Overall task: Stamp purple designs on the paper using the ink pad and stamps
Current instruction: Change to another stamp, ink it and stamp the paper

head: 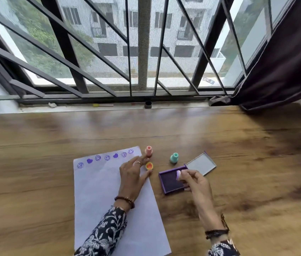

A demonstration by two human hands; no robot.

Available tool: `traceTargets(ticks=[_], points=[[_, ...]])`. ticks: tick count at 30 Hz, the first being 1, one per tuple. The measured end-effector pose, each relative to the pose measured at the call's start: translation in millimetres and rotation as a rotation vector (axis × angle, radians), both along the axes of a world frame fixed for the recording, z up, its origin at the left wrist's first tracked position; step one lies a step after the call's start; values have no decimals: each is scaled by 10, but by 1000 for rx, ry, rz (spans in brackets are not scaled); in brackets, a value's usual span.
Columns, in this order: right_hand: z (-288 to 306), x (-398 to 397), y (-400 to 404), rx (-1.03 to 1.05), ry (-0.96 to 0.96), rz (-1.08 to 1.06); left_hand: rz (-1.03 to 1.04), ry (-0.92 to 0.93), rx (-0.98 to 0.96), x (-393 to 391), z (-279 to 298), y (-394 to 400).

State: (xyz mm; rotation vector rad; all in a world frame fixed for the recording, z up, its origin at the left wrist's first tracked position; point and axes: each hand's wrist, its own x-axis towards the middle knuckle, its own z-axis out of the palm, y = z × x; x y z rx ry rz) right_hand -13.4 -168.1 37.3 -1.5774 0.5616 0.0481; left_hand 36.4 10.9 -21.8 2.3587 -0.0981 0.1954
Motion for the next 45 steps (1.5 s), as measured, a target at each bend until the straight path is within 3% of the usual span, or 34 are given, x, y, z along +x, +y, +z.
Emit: traceTargets(ticks=[6, 14, 20, 28, 32, 36, 38, 41, 43, 45], points=[[90, -38, 31, -607, -17, 155, -245, 19, 166, -138, 94, -73], [0, -122, 323, -1094, -168, 378, -346, 57, 211, -146, 55, -84], [0, -10, 393, -1144, -161, 394, -337, 86, 200, -164, 52, -97], [158, 398, 304, -1045, 140, 542, -362, 100, 192, -158, 63, -98], [202, 454, 292, -978, 256, 568, -397, 115, 198, -161, 143, -28], [134, 230, 315, -786, 138, 281, -334, 60, 119, -201, 258, 404], [114, 90, 383, -527, 75, 69, -257, -17, 124, -266, 304, 762], [82, -39, 665, 139, 88, -124, -105, -132, 191, -375, 292, 1400], [76, -67, 935, 476, 117, -109, -48, -26, 240, -415, 260, 1777], [99, -61, 1212, 645, 127, -63, -98, 204, 284, -434, 192, 2046]])
